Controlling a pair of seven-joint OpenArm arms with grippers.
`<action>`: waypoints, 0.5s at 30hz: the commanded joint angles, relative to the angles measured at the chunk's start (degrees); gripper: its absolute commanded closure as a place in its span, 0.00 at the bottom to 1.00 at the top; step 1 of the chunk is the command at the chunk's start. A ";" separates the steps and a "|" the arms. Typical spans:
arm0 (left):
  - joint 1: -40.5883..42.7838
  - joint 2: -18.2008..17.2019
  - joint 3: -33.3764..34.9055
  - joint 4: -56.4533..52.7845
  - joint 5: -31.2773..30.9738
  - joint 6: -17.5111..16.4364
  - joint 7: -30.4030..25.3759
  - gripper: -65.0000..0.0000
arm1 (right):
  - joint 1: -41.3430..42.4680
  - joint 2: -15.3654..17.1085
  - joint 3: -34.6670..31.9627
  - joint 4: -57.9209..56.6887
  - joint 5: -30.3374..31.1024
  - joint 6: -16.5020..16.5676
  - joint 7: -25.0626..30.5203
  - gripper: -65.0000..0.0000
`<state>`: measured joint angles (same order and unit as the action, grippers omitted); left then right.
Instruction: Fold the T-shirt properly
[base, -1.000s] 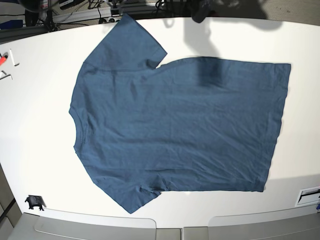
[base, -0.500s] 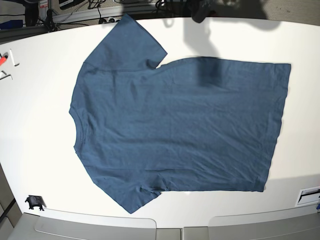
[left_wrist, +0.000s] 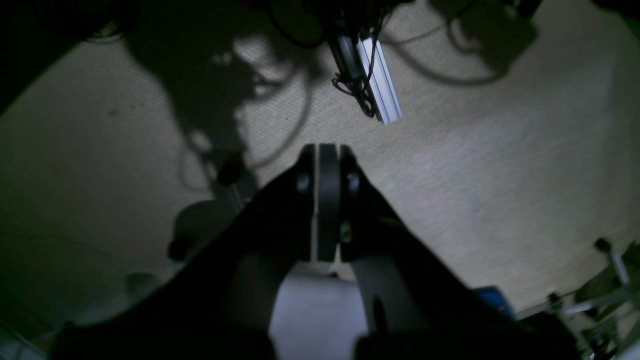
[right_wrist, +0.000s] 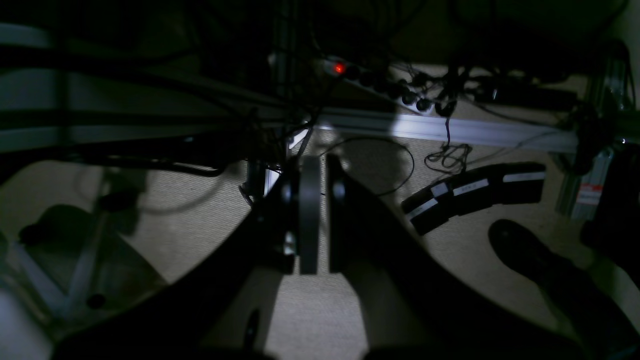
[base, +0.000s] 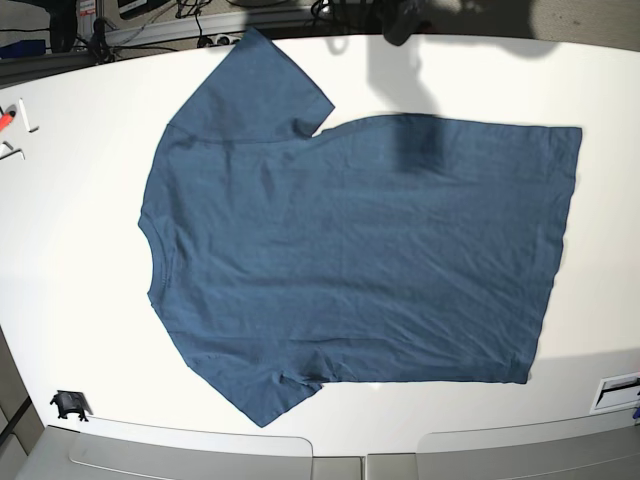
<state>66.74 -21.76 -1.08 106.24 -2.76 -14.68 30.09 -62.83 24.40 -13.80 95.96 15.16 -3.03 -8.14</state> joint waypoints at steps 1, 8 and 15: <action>1.60 -0.63 -0.11 1.86 -0.28 0.04 -0.04 1.00 | -1.46 0.57 -0.02 2.54 -0.04 -0.02 0.79 0.97; 2.80 -1.29 -2.86 10.14 -0.31 -0.35 3.78 1.00 | -2.29 0.85 -0.02 16.63 -0.24 -0.11 -10.10 0.97; 2.80 -1.27 -12.17 16.44 -3.23 -4.92 3.78 1.00 | -2.29 0.83 -0.02 25.83 -0.24 -0.11 -13.16 0.97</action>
<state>68.38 -22.70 -13.19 121.73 -5.67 -19.66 34.59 -64.14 24.93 -13.80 120.81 14.94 -3.25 -22.20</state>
